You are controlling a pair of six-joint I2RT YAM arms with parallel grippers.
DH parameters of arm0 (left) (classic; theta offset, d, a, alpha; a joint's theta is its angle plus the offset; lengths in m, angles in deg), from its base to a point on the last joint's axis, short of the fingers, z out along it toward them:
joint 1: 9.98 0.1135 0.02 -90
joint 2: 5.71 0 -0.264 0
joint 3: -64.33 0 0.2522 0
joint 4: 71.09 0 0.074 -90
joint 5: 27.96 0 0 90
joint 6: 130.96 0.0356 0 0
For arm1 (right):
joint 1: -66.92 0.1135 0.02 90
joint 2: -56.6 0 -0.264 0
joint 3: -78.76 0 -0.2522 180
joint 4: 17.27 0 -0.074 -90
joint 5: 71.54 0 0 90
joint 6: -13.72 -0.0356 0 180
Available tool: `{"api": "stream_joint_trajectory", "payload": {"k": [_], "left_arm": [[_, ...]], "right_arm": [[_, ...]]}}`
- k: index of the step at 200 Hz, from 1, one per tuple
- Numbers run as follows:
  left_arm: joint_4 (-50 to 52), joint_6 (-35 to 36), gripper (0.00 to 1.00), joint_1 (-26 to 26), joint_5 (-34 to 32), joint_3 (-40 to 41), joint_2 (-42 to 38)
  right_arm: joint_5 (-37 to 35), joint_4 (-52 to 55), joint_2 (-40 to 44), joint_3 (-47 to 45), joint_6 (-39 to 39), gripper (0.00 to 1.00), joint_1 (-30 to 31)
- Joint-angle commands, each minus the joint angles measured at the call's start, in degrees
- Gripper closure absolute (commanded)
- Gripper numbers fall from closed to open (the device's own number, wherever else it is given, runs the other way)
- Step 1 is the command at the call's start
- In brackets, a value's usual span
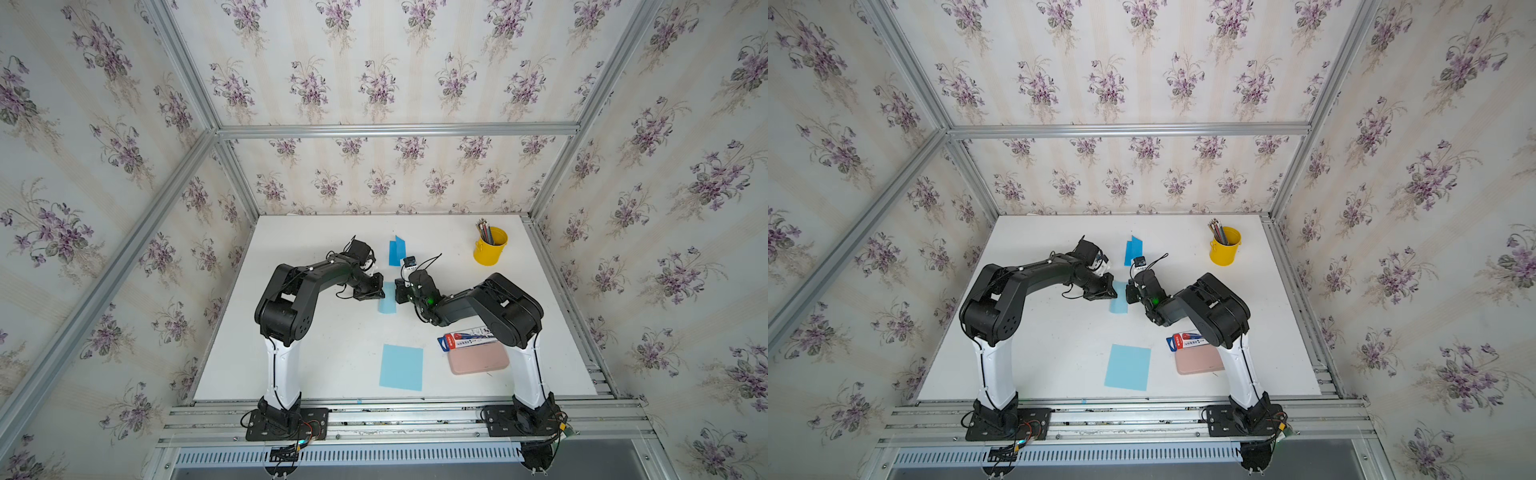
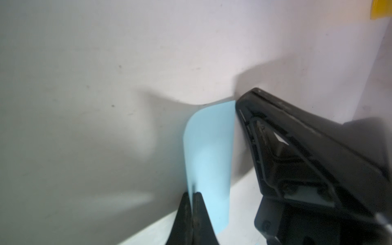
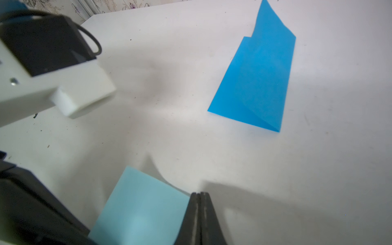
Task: Fold the square paper along the opposite sides
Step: Smooth out the paper at the center of the board.
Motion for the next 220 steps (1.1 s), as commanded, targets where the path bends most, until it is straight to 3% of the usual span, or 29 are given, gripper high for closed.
{"api": "stream_joint_trajectory", "payload": {"k": [1,66,148,220], "left_arm": [[5.12,-0.03,1.0,0.07,-4.96,0.84,0.71],[4.68,-0.24,1.0,0.16,-5.17,1.11,0.85],[4.07,-0.38,1.0,0.16,-5.02,1.8,1.1],[3.33,-0.43,1.0,0.51,-5.42,3.37,0.21]], "right_arm": [[0.48,5.13,0.69,0.03,0.33,1.0,-0.19],[5.28,0.99,4.79,0.58,4.61,1.0,0.69],[4.32,7.43,-1.74,3.64,-0.41,1.0,0.76],[2.99,10.08,-1.62,3.98,-1.07,1.0,-1.04]]}}
